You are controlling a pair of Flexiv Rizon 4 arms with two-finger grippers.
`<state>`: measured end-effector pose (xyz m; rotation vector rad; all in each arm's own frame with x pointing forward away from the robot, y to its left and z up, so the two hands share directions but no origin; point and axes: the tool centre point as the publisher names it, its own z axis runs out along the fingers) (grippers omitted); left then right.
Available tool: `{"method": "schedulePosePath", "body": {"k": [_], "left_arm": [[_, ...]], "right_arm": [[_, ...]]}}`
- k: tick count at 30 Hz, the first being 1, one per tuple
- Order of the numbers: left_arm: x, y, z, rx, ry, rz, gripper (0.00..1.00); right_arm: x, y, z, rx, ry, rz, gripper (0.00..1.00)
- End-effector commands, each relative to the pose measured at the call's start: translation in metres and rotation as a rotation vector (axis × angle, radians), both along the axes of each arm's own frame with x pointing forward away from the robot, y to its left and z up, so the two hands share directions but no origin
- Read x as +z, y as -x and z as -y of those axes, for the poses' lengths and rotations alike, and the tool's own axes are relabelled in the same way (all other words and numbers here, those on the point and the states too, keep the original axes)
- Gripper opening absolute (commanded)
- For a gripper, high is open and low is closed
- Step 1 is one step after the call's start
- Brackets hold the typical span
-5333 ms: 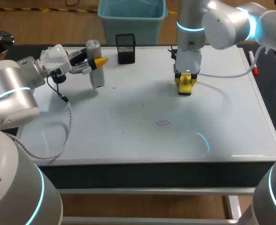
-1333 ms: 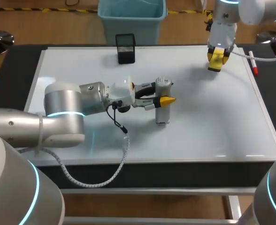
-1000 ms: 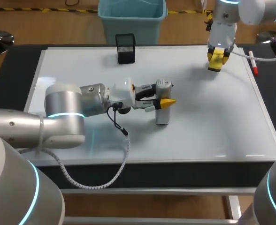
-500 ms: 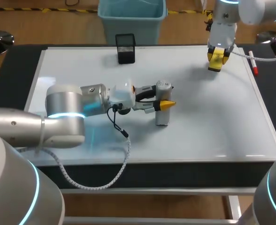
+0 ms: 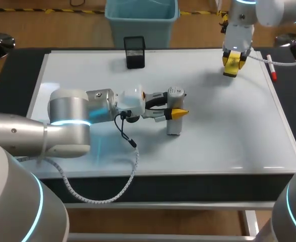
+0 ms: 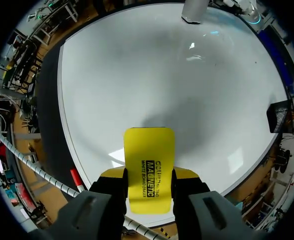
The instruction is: Pick up the inspection probe, press it on each red-marked spot on the whiteboard one by one, put down the probe, pick up the eraser, and wipe off all the red marks.
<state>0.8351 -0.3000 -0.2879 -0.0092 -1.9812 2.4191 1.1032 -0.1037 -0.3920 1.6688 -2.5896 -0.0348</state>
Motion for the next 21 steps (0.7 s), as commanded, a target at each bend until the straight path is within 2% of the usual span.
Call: {"method": "schedulePosePath", "body": {"k": [1, 7, 12, 15, 21], "left_arm": [[-0.002, 0.001, 0.0, 0.002, -0.001, 0.001, 0.0], [0.002, 0.001, 0.002, 0.001, 0.009, 0.007, 0.0], [0.024, 0.0, -0.007, 0.025, 0.041, 0.036, 0.0], [0.035, -0.008, -0.019, 0.045, 0.027, 0.067, 0.0], [0.04, -0.032, -0.053, 0.112, 0.006, 0.085, 0.0]], "right_arm": [[0.001, -0.001, 0.0, 0.002, 0.003, -0.002, 0.0], [0.001, -0.001, 0.0, 0.002, 0.003, -0.002, 0.0], [0.001, -0.001, 0.0, 0.002, 0.003, -0.002, 0.0], [0.001, -0.001, 0.0, 0.002, 0.003, -0.002, 0.0], [0.001, -0.001, 0.0, 0.002, 0.003, -0.002, 0.0]]}}
